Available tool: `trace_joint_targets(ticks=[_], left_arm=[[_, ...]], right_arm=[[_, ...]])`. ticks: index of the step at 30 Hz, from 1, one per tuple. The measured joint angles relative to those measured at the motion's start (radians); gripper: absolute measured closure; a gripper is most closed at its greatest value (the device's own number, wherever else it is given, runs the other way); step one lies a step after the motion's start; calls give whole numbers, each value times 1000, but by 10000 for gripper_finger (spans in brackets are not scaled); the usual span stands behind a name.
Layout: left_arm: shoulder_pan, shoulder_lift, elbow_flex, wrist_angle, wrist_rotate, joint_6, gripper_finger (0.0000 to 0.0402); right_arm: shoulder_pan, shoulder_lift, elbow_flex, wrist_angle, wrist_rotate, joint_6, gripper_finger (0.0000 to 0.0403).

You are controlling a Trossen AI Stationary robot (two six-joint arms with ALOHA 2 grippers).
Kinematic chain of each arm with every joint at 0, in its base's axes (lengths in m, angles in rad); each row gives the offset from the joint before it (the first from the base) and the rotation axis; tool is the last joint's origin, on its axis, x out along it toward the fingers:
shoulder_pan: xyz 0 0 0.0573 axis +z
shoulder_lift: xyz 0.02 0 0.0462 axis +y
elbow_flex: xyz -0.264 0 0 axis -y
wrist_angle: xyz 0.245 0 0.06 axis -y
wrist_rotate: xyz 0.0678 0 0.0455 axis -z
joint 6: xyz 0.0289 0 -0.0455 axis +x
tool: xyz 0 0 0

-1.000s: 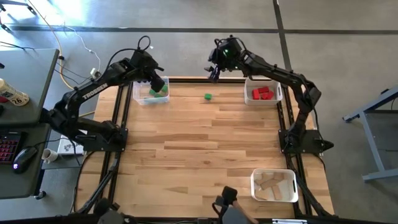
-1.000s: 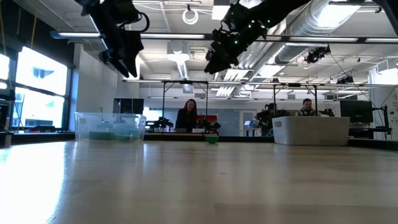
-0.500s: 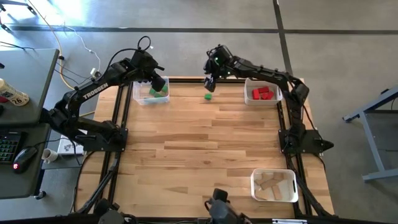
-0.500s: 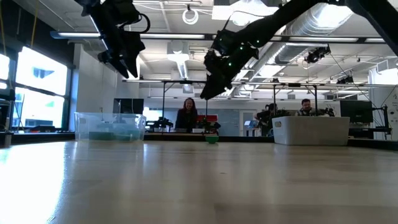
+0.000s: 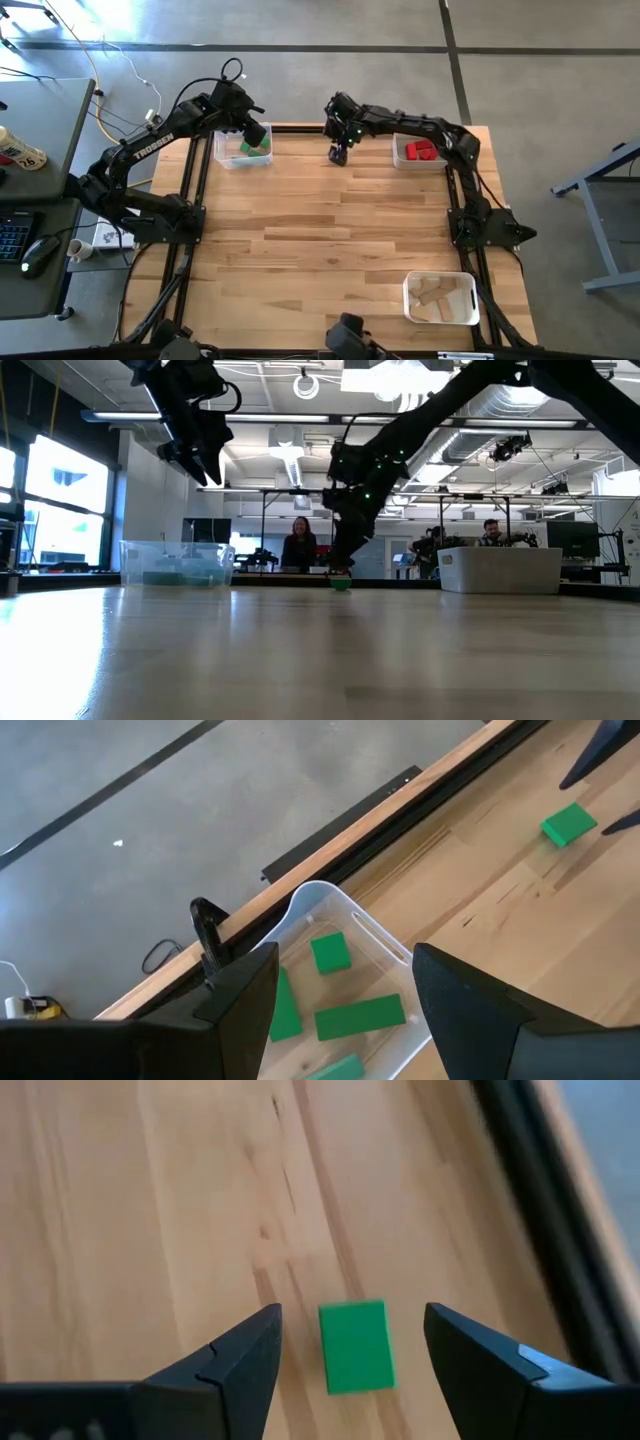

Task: Sort & place blocks by color
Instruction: Put the green block into the transparent bin

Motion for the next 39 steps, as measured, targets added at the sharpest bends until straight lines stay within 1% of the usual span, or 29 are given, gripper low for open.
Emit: trace_joint_targets(ticks=[13,17,20,22,26,29,35,39], left_arm=[[0,0,0,0,0,-2,183],[0,0,0,0,0,-2,183],[0,0,0,0,0,-2,183],[0,0,0,0,0,-2,183],[0,0,0,0,0,-2,183],[0,0,0,0,0,0,183],[0,0,0,0,6,5,183],[0,0,0,0,45,5,183]], right_arm=[[11,68,0,-30,5,0,171],[19,73,1,-22,62,-1,177],[20,82,1,-25,71,0,195],[20,85,0,-33,73,7,215],[21,85,0,-34,107,11,269],[21,83,0,-33,111,53,307],[18,83,6,-50,82,87,308],[18,83,70,-113,38,87,308]])
